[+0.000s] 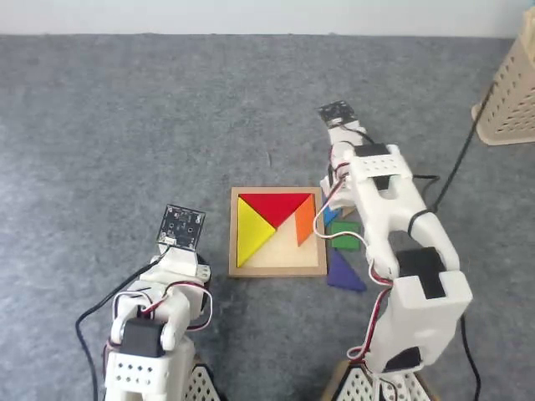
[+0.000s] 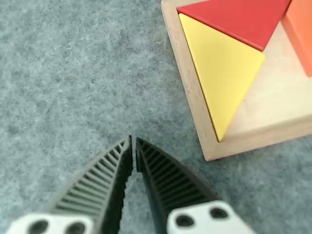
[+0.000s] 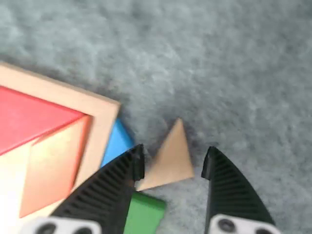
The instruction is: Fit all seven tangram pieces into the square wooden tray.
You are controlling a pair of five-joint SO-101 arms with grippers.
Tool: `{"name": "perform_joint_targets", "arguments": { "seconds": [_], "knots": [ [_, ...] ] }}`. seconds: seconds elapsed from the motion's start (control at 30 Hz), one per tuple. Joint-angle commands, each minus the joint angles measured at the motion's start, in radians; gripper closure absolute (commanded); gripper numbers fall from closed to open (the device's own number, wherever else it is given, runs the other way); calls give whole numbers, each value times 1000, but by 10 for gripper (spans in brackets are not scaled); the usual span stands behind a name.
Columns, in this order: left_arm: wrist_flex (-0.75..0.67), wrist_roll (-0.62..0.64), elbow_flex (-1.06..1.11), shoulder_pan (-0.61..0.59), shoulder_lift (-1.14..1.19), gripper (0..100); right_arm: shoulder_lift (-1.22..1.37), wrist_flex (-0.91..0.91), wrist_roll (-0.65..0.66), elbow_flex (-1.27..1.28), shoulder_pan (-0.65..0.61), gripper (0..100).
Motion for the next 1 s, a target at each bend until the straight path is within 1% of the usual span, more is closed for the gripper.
{"name": "perform_joint_targets", "arguments": {
  "seconds": [0.0, 0.23, 0.37, 0.43, 0.57, 0.63, 0.77, 0.97],
  "knots": [
    [6, 6, -19, -2, -21, 988, -10, -5, 21, -21, -19, 799],
    [6, 6, -19, -2, -21, 988, 59, -7, 21, -35, -19, 799],
    [6, 6, -19, -2, -21, 988, 73, 39, 15, -69, 13, 801],
    [6, 6, -19, -2, -21, 988, 73, 56, 14, -69, 41, 832],
    [6, 6, -19, -2, -21, 988, 64, 61, 14, -66, 102, 949],
    [6, 6, -19, -2, -21, 988, 61, 61, 14, -69, 124, 969],
    [6, 6, -19, -2, -21, 988, -16, 62, 18, -38, 119, 972],
    [6, 6, -19, -2, -21, 988, -252, 22, 41, 123, 97, 972]
  ]
}}
